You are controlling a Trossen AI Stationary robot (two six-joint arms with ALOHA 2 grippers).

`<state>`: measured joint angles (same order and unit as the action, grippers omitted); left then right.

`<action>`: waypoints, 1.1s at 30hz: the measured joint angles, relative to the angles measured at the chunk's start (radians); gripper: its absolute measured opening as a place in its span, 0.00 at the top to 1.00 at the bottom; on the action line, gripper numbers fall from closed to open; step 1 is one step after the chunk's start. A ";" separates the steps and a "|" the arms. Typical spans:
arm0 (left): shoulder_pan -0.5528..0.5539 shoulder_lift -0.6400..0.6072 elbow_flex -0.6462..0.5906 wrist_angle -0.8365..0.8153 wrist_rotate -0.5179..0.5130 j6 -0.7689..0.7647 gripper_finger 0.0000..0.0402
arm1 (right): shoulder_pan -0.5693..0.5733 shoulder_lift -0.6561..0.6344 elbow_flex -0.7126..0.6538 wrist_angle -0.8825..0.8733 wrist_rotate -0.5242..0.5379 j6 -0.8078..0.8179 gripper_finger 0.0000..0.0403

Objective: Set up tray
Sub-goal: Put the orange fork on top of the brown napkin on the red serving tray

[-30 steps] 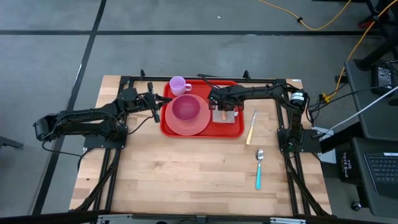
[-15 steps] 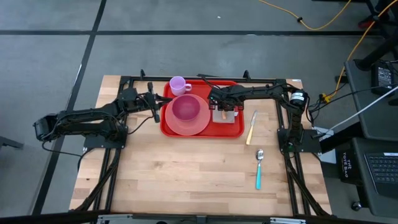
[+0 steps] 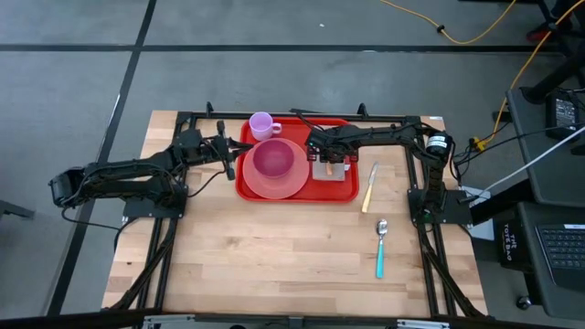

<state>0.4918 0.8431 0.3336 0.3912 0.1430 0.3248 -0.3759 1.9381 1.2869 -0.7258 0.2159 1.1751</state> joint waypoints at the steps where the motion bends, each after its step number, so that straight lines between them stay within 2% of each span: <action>1: 0.000 0.000 0.000 0.000 0.000 0.000 0.99 | 0.000 0.000 0.000 0.000 0.000 0.000 0.78; 33: 0.000 0.000 0.000 -0.007 0.000 -0.023 0.99 | 0.000 0.000 0.000 -0.001 -0.033 -0.009 0.78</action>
<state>0.4919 0.8433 0.3336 0.3840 0.1430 0.3016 -0.3756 1.9377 1.2869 -0.7263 0.1833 1.1658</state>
